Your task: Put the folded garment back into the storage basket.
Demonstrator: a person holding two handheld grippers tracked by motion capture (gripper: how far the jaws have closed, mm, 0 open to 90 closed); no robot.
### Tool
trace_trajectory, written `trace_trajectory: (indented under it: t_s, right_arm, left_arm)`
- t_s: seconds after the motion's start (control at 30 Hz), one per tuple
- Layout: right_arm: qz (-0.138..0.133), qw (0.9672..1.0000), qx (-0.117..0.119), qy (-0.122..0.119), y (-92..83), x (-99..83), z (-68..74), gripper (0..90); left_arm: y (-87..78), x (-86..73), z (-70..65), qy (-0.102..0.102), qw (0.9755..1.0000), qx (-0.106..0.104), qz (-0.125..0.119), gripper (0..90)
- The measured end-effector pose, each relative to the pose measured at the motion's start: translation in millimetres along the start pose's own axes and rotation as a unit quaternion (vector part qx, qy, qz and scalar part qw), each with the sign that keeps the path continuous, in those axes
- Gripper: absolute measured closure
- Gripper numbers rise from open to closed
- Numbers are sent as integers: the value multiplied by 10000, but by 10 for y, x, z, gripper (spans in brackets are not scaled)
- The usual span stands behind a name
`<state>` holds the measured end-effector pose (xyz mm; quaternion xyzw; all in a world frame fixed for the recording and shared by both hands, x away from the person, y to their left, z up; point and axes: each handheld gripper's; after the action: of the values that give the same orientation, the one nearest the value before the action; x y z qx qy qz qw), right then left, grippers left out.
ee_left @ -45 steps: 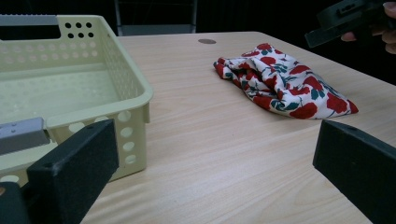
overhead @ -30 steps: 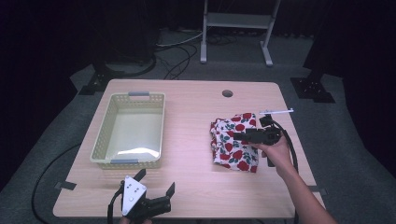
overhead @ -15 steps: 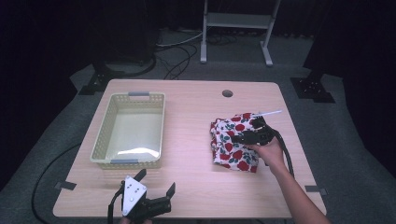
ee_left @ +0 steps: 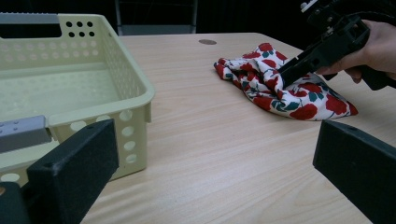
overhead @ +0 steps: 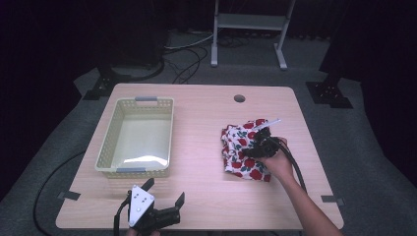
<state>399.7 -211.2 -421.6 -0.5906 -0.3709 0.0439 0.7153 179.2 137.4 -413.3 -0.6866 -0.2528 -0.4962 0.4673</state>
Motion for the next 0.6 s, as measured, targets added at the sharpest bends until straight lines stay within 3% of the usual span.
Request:
trace_trajectory:
  t_s: [0.23, 0.3, 0.4, 0.6]
  right_arm:
    - [162, 9999, -29, -22, -1, 46, 20, 450]
    - [308, 9995, 18, -82, -9, 86, 38, 527]
    - [375, 9992, 68, -124, -11, 110, 39, 570]
    - [338, 9993, 186, -32, -13, 114, -7, 727]
  left_arm:
    - [7, -3, -9, -2, 10000, -7, -1, 0]
    - [5, -4, -3, 2, 10000, -4, 3, 0]
    - [7, -4, 14, -34, 10000, 12, 10, 0]
    - [12, -6, 4, -30, 10000, 3, 11, 0]
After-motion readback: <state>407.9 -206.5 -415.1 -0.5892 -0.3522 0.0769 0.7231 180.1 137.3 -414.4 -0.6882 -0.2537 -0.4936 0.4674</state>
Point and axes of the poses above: each handheld gripper's, and its own axes: y roughly forward along the jaws, x roughly out of its top, z roughly to its left, and after that the axes turned 7 degrees about z, right-handed
